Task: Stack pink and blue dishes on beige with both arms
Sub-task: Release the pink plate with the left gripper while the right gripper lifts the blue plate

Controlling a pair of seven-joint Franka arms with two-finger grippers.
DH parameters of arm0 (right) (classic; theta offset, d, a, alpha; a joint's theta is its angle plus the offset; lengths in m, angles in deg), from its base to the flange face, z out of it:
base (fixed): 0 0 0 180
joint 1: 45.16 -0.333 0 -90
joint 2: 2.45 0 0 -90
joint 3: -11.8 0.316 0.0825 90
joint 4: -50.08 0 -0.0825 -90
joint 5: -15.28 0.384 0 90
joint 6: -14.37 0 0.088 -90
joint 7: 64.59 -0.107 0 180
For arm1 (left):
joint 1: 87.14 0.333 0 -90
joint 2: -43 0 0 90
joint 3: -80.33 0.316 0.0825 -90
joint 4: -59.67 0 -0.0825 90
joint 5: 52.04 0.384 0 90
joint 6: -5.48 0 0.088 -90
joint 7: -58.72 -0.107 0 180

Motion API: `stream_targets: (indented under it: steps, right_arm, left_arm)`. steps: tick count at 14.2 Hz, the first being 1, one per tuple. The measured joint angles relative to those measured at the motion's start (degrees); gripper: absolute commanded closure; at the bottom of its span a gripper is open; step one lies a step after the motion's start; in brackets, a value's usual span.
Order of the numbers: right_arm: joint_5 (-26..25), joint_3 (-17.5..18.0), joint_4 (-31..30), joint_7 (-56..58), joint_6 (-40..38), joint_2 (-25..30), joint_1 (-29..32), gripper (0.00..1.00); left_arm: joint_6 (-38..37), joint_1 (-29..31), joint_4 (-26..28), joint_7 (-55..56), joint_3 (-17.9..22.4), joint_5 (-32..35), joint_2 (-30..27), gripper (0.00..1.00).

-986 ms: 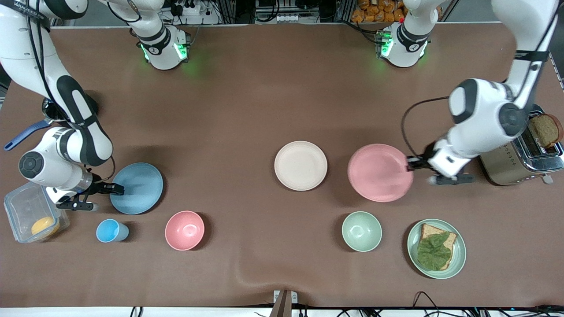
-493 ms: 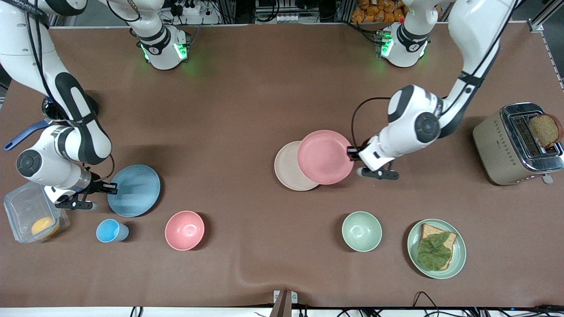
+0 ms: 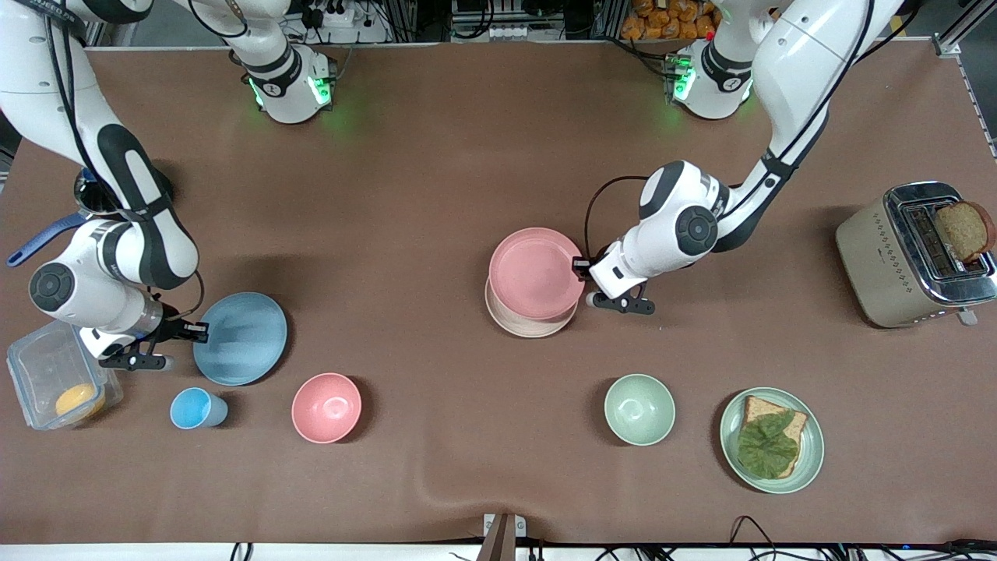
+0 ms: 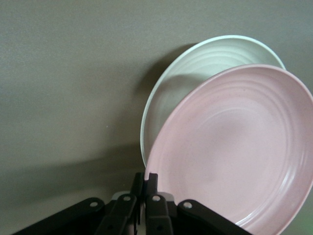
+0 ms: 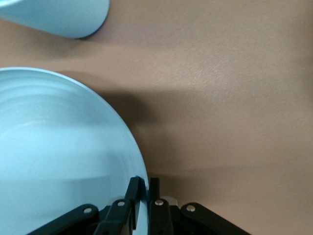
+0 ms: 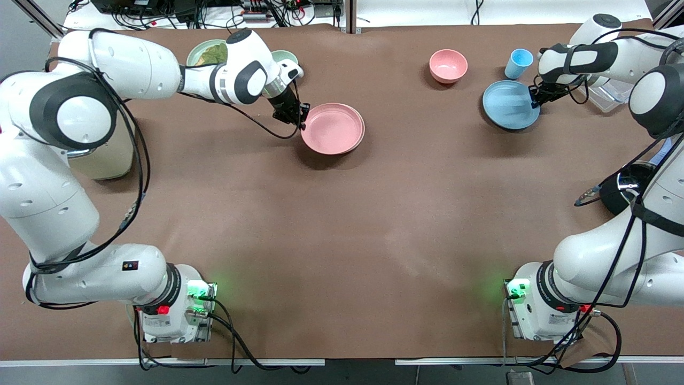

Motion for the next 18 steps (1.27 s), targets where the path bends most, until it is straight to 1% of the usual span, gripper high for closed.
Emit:
stream_targets:
  steps: [6,10,11,12,13,14,18]
  right_arm:
    - [0.97,2.22,0.02,-0.28,-11.29,6.86,-0.09,1.0]
    - [4.0,2.84,0.85,-1.9,-17.54,9.06,-1.29,1.0]
    - [4.29,2.91,1.34,-3.21,-18.97,9.45,-1.87,1.0]
    - [4.66,2.98,2.06,-4.81,-20.62,9.82,-2.68,1.0]
    - [5.03,3.03,2.59,-6.14,-21.7,10.16,-3.45,1.0]
    - [5.57,3.06,2.93,-7.37,-22.64,10.57,-4.2,1.0]
    - [9.32,3.15,4.23,-13.11,-26.59,11.96,-7.28,1.0]
  left_arm:
    - [1.05,-0.01,-1.64,-0.07,0.21,0.4,2.64,1.0]
    - [1.11,-0.07,-3.75,-0.07,0.21,2.03,4.86,1.0]
    - [1.14,-0.08,-4.26,-0.07,0.21,2.09,5.29,0.97]
    - [1.16,-0.09,-4.78,-0.07,0.21,2.12,5.63,0.81]
    - [1.17,-0.08,-5.15,-0.09,0.22,2.14,5.77,0.24]
    - [1.19,-0.09,-5.44,-0.11,0.22,2.16,5.84,0.0]
    - [1.27,-0.04,-7.66,-0.12,0.22,2.16,5.83,0.0]
